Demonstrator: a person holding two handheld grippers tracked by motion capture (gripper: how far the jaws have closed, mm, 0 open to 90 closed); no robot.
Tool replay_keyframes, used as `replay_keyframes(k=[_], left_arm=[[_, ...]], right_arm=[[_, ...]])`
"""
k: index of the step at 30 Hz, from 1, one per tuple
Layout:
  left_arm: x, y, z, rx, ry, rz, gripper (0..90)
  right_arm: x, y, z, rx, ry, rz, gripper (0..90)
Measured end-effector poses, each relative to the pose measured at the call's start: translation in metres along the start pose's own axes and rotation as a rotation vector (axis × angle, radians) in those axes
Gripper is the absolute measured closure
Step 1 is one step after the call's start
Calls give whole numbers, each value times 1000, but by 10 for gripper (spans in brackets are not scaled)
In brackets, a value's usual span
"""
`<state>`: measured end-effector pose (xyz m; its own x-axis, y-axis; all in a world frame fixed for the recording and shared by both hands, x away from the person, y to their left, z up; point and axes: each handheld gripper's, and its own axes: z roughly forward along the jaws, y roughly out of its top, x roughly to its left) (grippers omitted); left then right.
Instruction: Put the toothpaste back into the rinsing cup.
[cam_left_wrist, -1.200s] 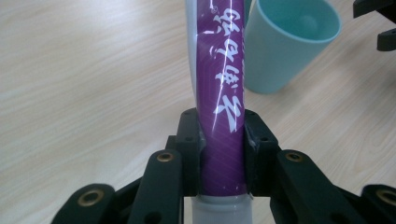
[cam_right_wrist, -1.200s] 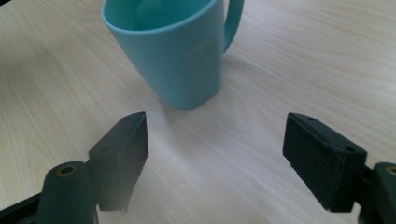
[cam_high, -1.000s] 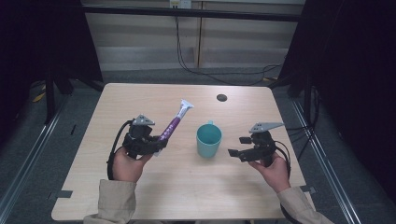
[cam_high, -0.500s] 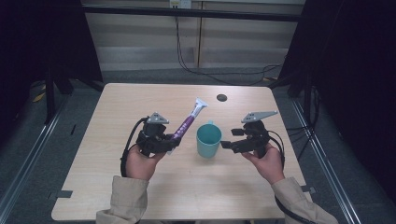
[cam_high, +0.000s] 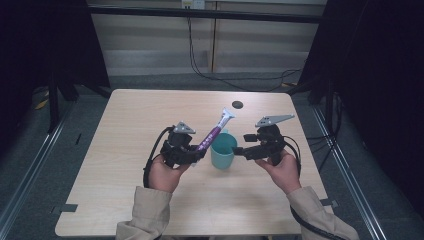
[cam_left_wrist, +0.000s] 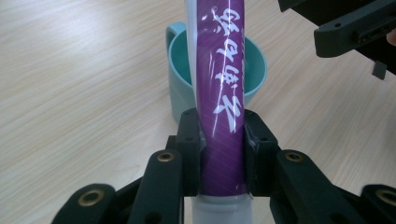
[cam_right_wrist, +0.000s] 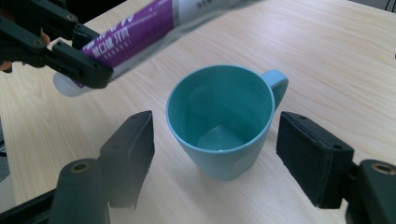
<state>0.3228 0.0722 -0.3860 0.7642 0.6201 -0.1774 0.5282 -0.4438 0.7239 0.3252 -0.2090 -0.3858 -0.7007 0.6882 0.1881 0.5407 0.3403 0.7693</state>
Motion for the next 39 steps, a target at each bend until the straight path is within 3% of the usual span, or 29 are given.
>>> replay_keyframes(k=[18,22,28,39], left_arm=[[-20,9,19,9,-43,37,724],[-24,11,21,3,-58,43,724],[-26,11,23,-10,-71,38,724],[-27,9,25,-33,-89,14,722]], right_arm=[[5,11,6,-9,52,34,261],[6,14,7,-9,46,36,261],[8,17,9,-7,33,43,274],[6,20,10,-15,57,86,278]])
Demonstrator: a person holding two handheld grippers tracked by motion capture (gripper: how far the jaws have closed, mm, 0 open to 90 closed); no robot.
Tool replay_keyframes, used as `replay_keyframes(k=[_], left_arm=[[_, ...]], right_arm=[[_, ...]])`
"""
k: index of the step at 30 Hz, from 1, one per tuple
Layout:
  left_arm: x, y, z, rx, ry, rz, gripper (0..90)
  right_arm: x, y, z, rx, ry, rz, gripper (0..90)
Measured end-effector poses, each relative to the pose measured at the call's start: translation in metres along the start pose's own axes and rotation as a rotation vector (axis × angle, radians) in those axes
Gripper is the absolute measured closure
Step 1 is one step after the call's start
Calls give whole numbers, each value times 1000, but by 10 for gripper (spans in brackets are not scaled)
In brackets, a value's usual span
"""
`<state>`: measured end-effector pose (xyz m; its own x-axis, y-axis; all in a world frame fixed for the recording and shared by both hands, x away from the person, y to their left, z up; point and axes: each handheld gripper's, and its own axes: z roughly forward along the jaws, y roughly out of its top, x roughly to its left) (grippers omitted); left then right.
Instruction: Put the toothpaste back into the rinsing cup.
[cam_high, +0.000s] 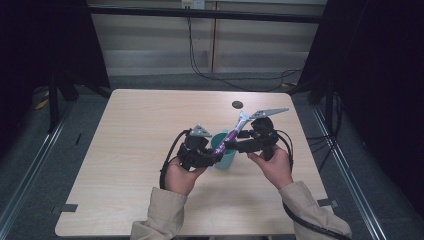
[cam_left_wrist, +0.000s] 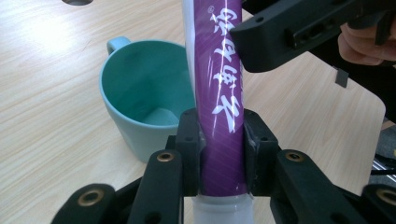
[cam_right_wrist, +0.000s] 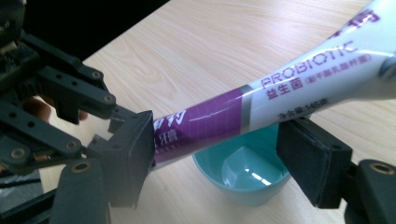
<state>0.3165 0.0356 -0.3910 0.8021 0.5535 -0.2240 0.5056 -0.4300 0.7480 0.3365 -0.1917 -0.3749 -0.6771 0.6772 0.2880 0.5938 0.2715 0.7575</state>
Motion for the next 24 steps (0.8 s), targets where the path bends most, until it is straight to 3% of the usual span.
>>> replay_keyframes(k=[12,24], left_arm=[[-7,4,4,7,15,10,717],[-17,5,13,4,41,12,704]], right_arm=[[-5,1,-4,-36,26,86,314],[-11,1,-8,-57,22,139,383]])
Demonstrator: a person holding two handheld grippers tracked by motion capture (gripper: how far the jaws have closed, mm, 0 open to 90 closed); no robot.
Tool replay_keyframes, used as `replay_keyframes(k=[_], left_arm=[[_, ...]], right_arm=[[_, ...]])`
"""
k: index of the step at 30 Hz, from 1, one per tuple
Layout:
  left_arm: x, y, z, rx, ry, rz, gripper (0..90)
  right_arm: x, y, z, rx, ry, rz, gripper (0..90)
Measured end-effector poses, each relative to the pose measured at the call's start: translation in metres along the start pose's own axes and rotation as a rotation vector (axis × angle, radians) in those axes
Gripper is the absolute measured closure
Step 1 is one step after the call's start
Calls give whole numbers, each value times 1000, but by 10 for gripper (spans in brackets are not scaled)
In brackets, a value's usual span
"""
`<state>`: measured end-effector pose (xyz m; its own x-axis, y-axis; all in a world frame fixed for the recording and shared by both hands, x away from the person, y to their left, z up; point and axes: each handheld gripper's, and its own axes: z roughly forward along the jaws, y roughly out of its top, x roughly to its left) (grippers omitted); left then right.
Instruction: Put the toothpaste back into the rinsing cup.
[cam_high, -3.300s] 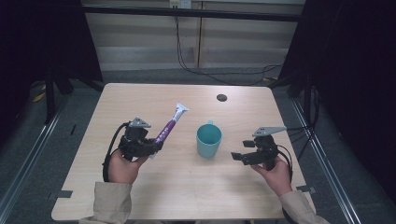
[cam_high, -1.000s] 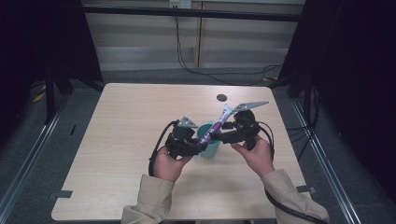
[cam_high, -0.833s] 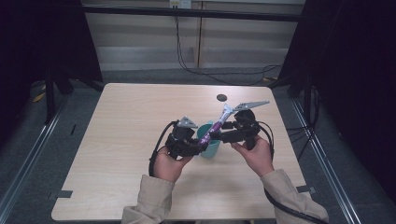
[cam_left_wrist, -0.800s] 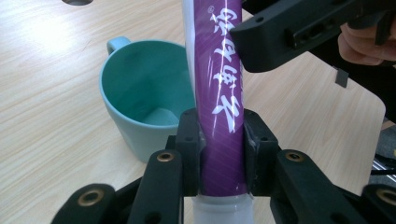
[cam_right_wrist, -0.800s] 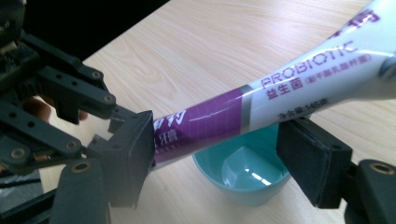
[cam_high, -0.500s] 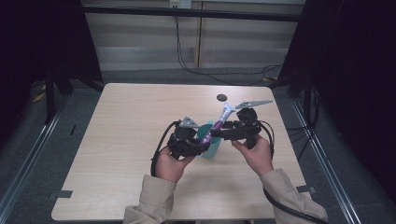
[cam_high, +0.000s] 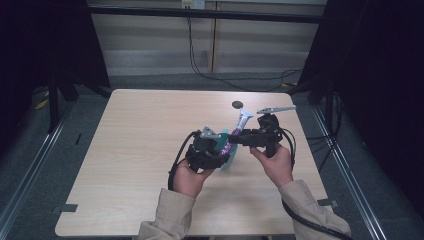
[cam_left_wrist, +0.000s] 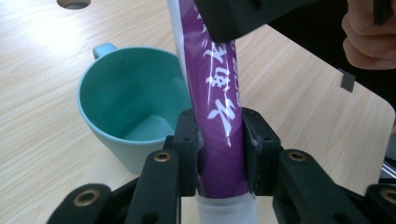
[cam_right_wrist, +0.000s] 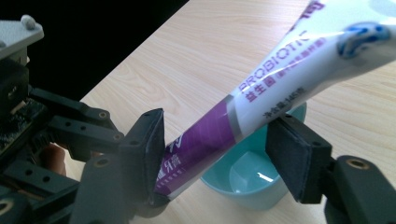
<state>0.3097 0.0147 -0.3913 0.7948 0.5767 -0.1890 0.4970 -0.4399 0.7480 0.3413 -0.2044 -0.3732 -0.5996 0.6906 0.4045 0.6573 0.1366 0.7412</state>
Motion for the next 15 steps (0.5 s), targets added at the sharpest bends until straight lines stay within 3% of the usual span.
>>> replay_keyframes(k=[15], left_arm=[[-9,1,3,-13,30,16,699]], right_arm=[[0,2,-2,-18,-19,42,470]])
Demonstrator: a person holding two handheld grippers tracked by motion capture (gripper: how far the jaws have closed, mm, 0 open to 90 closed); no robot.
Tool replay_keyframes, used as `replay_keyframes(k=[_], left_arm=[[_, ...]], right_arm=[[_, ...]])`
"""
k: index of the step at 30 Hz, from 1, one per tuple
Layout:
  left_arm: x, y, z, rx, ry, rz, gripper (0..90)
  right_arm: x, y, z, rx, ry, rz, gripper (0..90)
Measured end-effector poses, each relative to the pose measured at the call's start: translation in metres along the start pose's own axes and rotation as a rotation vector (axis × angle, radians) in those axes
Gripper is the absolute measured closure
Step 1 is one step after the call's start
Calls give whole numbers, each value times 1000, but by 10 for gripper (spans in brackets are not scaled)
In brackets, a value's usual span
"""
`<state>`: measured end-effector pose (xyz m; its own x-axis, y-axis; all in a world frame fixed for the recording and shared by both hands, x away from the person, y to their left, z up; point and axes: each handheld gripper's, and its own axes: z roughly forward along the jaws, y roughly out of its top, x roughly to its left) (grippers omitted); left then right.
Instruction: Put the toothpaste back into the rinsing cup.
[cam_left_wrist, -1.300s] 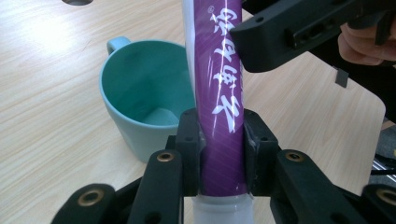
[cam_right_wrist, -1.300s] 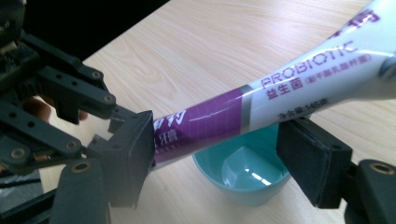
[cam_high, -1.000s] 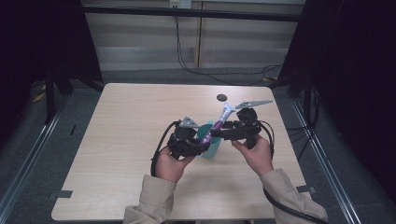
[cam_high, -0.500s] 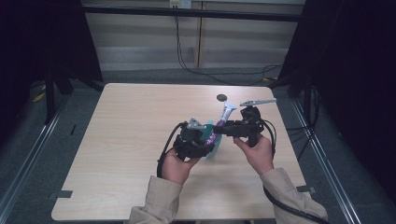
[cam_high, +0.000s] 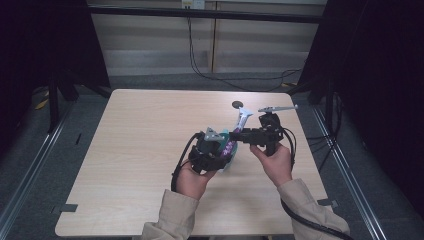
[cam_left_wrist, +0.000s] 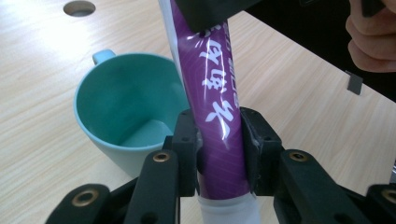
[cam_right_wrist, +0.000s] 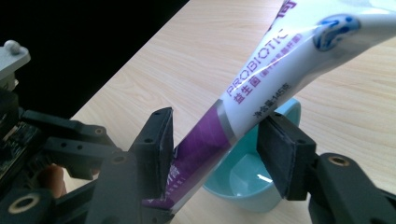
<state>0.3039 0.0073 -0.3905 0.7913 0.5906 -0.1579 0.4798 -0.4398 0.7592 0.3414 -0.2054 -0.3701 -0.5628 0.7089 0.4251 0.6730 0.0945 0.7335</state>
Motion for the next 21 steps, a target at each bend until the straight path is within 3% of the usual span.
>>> replay_keyframes(k=[5,7,10,12,13,16,21], left_arm=[[-3,-1,0,-16,13,10,699],[-5,-1,2,-18,22,14,694],[-9,-1,5,-19,22,25,636],[-10,0,8,-24,-6,19,607],[-10,0,9,-32,-17,14,586],[-7,0,5,-73,-58,-10,548],[-4,1,-1,-80,-79,-2,396]], right_arm=[[1,1,-1,-1,-8,18,516],[1,2,-2,10,-10,33,590],[-1,1,-3,12,8,48,648],[-1,1,-4,6,62,73,749],[5,2,-6,0,52,31,764],[8,4,-10,-13,63,16,774],[10,8,-20,-56,58,-28,775]])
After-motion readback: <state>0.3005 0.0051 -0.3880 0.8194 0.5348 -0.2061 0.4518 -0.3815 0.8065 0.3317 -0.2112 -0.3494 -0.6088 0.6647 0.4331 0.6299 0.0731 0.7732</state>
